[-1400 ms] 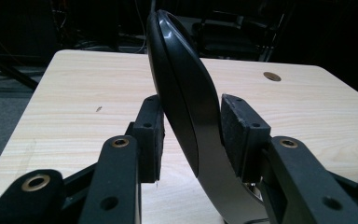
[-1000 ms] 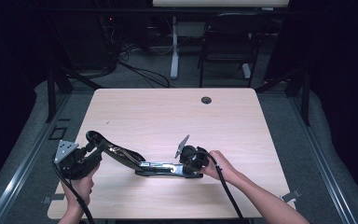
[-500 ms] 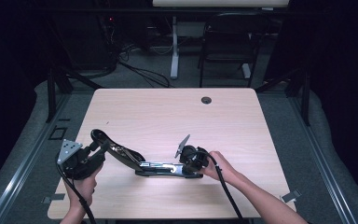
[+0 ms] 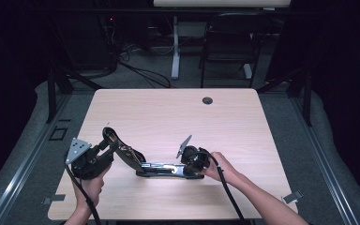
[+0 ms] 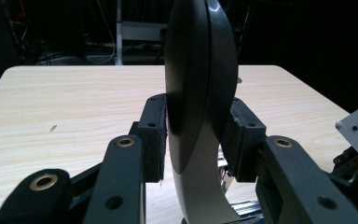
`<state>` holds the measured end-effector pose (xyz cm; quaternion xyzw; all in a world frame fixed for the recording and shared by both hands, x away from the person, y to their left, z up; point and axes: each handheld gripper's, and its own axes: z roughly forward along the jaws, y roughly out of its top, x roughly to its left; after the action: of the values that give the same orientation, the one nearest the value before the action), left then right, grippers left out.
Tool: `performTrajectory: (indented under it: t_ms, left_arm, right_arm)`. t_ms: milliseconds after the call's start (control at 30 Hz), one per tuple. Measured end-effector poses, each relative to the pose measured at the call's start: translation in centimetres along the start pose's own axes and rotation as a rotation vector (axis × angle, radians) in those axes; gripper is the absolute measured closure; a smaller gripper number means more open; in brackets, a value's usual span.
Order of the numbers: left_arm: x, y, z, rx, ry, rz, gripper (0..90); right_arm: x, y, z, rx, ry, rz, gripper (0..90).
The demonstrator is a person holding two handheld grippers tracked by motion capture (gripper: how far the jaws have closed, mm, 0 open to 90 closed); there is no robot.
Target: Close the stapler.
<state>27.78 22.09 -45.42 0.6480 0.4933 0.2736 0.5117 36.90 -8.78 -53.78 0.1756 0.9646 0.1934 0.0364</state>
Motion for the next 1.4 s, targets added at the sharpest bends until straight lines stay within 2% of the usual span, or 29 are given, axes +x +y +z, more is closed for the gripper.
performTrajectory:
  t_ms: [167,267,367,567,600,700,933,967,1167,1267,1400]
  left_arm:
    - [-1.3,0.2,0.4,-0.006,0.002,0.04,63.7]
    - [-2.0,0.3,0.5,-0.007,0.009,0.041,63.4]
    - [-2.6,0.3,0.6,-0.007,0.019,0.059,63.5]
    - [-3.2,0.2,0.8,-0.013,0.03,0.063,63.3]
    - [-3.2,0.2,0.8,-0.013,0.028,0.065,63.2]
    - [-3.4,0.2,0.8,-0.01,0.027,0.067,62.9]
    - [-3.8,0.0,1.0,-0.003,0.018,0.073,62.1]
    - [-3.9,-0.1,1.1,-0.014,0.019,0.071,62.0]
    - [-4.3,-0.2,1.3,-0.005,0.018,0.072,61.5]
    - [-4.3,-0.3,1.4,0.001,0.014,0.078,61.3]
    - [-4.5,-0.5,1.5,0.01,0.005,0.085,61.1]
  right_arm:
    - [0.0,0.0,0.0,0.003,0.002,0.002,90.0]
    - [0.0,0.0,-0.1,0.009,-0.004,-0.017,90.0]
    - [0.1,-0.1,0.1,-0.013,0.008,0.003,90.0]
    - [-0.1,0.3,-0.2,0.031,0.006,-0.018,89.5]
    - [-0.1,0.4,-0.2,0.012,0.01,-0.007,89.5]
    - [-0.5,1.1,-1.4,-0.017,0.003,-0.017,89.6]
    - [-0.6,3.4,-5.5,-0.188,0.007,-0.007,89.7]
    - [-0.5,3.7,-6.0,-0.21,0.004,-0.009,89.7]
    - [-0.1,5.3,-8.4,-0.265,-0.016,-0.041,89.7]
    - [0.2,6.0,-9.4,-0.31,-0.016,-0.04,89.7]
    - [0.5,7.3,-10.8,-0.368,-0.026,-0.07,89.9]
